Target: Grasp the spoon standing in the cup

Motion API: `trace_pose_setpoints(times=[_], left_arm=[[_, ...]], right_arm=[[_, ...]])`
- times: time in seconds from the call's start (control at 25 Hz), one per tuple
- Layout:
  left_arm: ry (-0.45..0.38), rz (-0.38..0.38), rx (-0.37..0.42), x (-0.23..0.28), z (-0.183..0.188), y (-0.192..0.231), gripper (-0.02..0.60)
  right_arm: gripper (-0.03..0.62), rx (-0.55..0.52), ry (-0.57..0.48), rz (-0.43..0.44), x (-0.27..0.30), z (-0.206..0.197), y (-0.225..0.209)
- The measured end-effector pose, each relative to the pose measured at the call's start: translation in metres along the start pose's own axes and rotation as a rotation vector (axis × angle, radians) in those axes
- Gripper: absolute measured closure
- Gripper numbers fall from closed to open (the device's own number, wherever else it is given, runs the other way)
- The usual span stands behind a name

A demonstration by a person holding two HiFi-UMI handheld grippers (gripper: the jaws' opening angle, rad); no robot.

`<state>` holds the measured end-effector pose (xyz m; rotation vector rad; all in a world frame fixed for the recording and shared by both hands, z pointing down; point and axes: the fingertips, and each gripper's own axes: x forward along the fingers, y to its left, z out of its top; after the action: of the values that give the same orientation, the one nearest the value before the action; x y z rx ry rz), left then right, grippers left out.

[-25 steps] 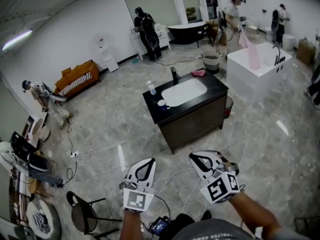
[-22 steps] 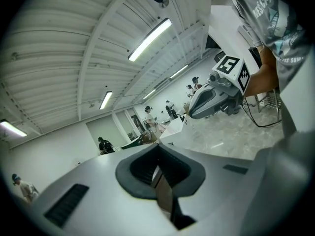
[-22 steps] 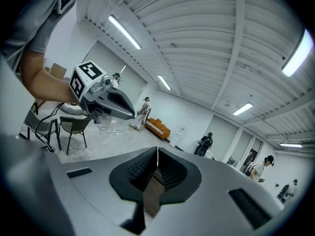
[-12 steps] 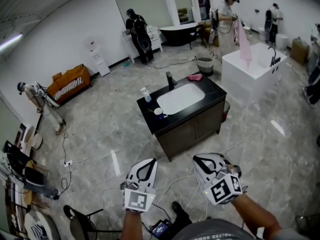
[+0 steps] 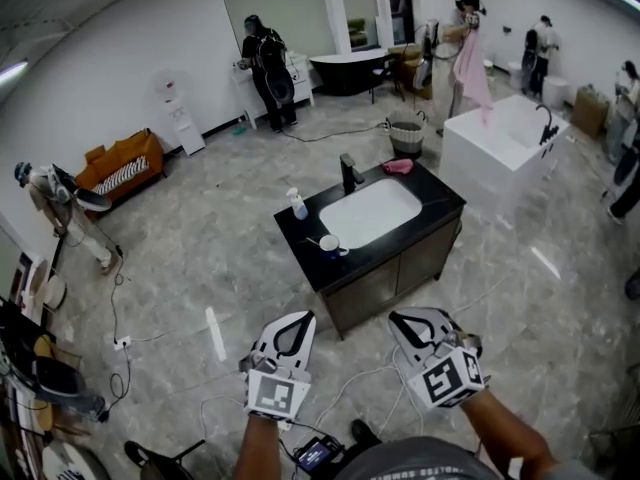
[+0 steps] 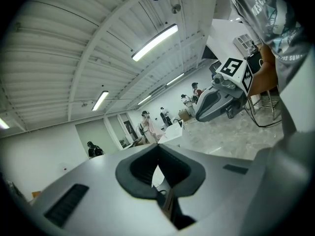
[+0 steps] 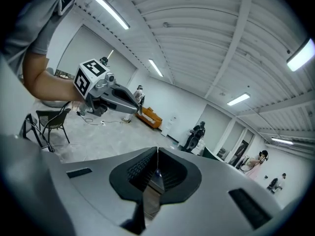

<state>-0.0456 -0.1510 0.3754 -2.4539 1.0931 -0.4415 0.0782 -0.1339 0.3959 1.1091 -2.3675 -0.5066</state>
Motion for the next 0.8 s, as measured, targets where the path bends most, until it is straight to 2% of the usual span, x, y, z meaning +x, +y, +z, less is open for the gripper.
trace_pose_setpoints(times=[0.16, 0.4, 0.68, 0.8], left_arm=[[-0.013, -0.018, 0.016, 0.003, -0.021, 0.031, 0.58], [-0.033, 0.004, -0.009, -0.005, -0.036, 0.069, 0.58], [-0.005, 0.026, -0.021, -0.004, -0.058, 0.093, 0.58], [0.015, 0.038, -0.021, -0.002, -0.068, 0.106, 0.58]], right_arm=[[0.562, 0.019, 0.017, -0.016, 0.035, 0.011, 0.0], [0.561, -0.002, 0.026, -0.009, 0.07, 0.029, 0.003], [0.562, -0.02, 0.027, 0.011, 0.111, 0.033, -0.008], [0.561, 0.005, 0.012, 0.025, 0.133, 0.034, -0.012]])
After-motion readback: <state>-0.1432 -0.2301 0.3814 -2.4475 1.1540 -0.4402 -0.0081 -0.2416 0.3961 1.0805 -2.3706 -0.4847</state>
